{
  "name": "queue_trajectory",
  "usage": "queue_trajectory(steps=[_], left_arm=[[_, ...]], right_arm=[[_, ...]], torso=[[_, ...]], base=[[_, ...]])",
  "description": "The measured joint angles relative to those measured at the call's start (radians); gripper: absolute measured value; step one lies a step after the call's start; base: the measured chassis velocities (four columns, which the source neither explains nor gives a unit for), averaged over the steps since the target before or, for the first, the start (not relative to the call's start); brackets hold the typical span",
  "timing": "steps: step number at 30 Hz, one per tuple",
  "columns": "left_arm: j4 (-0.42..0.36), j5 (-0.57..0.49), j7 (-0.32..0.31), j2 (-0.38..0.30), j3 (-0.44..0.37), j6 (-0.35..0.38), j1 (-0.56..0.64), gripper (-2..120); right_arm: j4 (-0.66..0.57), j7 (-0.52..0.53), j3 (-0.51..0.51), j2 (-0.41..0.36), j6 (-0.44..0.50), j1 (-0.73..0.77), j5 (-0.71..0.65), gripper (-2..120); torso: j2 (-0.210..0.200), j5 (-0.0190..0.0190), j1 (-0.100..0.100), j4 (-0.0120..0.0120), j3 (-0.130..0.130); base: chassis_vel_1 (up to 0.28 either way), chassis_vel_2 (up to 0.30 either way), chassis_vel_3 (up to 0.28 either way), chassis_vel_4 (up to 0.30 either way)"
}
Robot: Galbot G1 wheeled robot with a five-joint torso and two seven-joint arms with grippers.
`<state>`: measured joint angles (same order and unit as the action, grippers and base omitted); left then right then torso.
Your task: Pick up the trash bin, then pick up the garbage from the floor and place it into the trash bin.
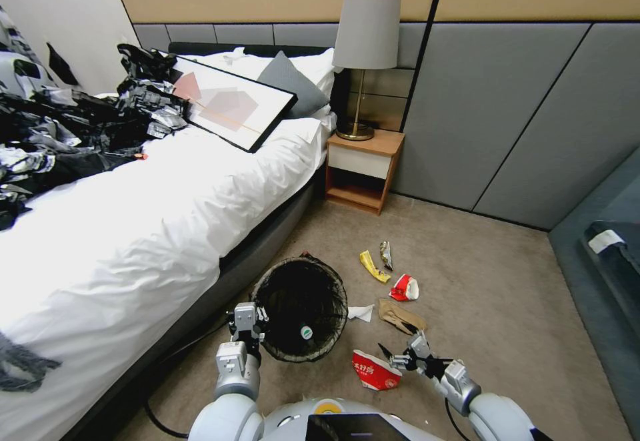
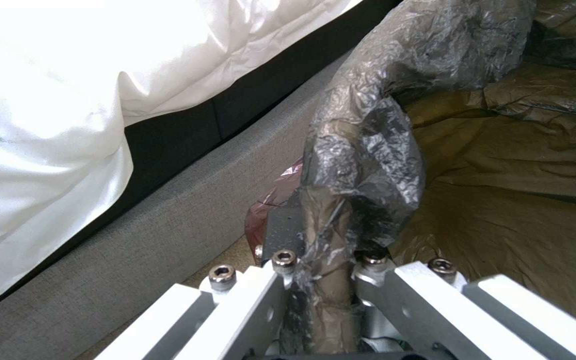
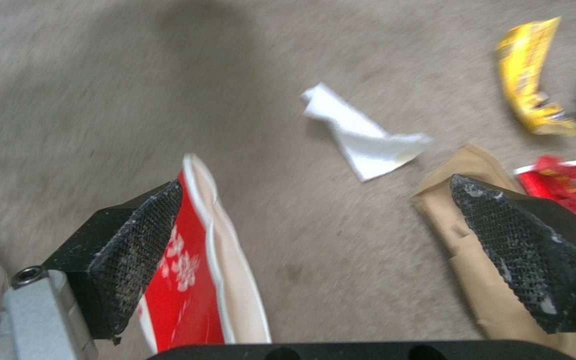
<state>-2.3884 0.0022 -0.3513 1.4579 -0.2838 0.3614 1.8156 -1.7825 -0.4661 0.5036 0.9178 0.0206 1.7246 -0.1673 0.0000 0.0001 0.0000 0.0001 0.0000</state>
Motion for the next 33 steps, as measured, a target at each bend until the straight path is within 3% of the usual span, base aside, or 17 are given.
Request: queue_trajectory(steps=[9, 14, 33], left_arm=[[-0.004, 0.001, -0.001, -0.003, -0.003, 0.0, 0.005, 0], [-0.004, 0.006, -0.001, -0.001, 0.001, 0.0, 0.007, 0], [-0.011, 0.007, -0.003, 0.0, -0.008, 0.001, 0.014, 0]], right_arm=[[0.093, -0.078, -0.014, 0.0, 0.023, -0.043, 0.014, 100], [0.158, -0.19, -0.016, 0.001, 0.07, -0.081, 0.017, 100], [0.366, -0.222, -0.056, 0.061, 0.133, -0.201, 0.065, 100]], torso=[[0.0, -0.0001, 0.0, -0.0001, 0.0], [0.0, -0.0001, 0.0, -0.0001, 0.0], [0.0, -0.0002, 0.0, -0.0001, 0.0]], base=[[0.0, 0.0, 0.0, 0.0], [0.0, 0.0, 0.0, 0.0], [0.0, 0.0, 0.0, 0.0]])
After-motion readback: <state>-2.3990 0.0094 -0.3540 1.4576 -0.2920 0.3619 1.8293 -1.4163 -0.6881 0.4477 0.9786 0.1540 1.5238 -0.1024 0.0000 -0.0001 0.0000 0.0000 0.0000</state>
